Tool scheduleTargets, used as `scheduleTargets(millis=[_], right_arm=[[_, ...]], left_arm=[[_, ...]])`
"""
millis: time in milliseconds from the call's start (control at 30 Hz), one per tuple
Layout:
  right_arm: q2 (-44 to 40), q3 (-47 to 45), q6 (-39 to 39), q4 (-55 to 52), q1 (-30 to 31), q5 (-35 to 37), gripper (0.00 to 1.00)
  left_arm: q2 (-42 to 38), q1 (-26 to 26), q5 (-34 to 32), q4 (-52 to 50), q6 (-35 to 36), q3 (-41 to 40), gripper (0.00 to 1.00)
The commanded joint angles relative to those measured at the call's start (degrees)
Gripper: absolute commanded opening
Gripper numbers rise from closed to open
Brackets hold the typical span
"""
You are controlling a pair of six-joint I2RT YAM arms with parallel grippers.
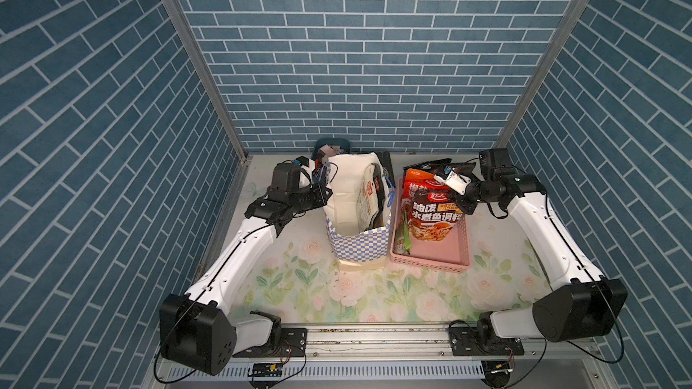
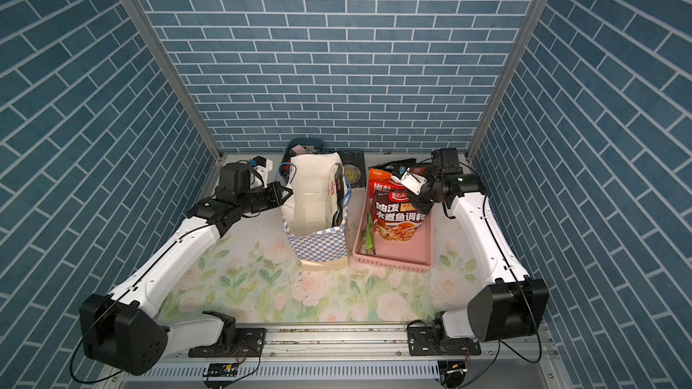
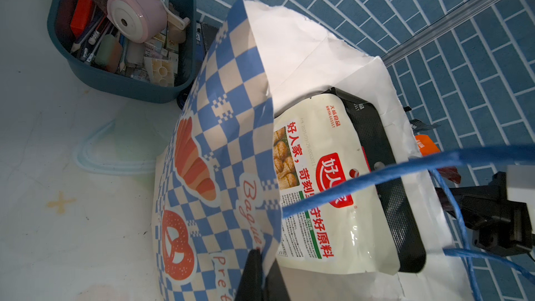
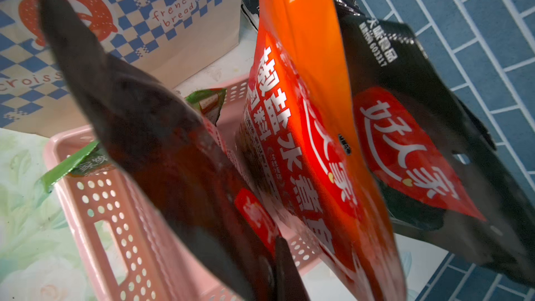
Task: Place the condiment packets inside the bag
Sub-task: Pick up the condiment packet from the storage box.
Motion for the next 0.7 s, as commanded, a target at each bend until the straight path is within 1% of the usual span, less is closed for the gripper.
scheduleTargets(millis=[0, 100, 200, 267, 333, 433, 467, 533, 567, 600, 667], right_arm=[[-4.12, 3.58, 7.97, 1.33, -0.02, -2.09, 0.0], [-9.21, 4.26, 16.68, 7.04, -0.01, 2.63, 0.0], [-14.02, 5.11, 21.75, 9.83, -0.02, 3.39, 0.0], [-16.09, 6.69, 25.9, 11.33, 0.01, 5.33, 0.0], [-16.32, 10.51, 31.32, 11.36, 0.0, 5.88, 0.0], [-14.6, 18.7, 40.97, 12.42, 0.03, 5.98, 0.0], [-13.92, 20.92, 43.51, 13.5, 0.07, 5.41, 0.0], [-13.2, 23.8, 46.1, 17.49, 0.11, 3.17, 0.0], [-13.09, 24.59, 46.53, 20.65, 0.07, 0.5, 0.0], [-13.12, 24.78, 46.78, 25.82, 0.15, -4.18, 0.0], [-12.57, 24.41, 48.36, 33.86, 0.21, -10.84, 0.0]], left_arm=[[0.9, -0.48, -0.21, -1.49, 0.54, -0.43, 0.0], [0.91, -0.5, -0.14, -1.32, 0.54, -0.49, 0.0], [0.73, -0.51, -0.13, -1.22, 0.53, -0.62, 0.0], [0.84, -0.49, -0.14, -1.13, 0.53, -0.71, 0.0], [1.08, -0.54, -0.07, -1.04, 0.58, -0.67, 0.0], [1.38, -0.49, 0.11, -0.89, 0.53, -0.58, 0.0], [1.45, -0.53, 0.12, -0.8, 0.53, -0.58, 0.0], [1.41, -0.49, 0.2, -0.69, 0.53, -0.56, 0.0], [1.36, -0.53, 0.13, -0.69, 0.53, -0.56, 0.0], [1.32, -0.54, 0.12, -0.69, 0.54, -0.62, 0.0], [1.15, -0.51, 0.08, -0.69, 0.52, -0.72, 0.0]])
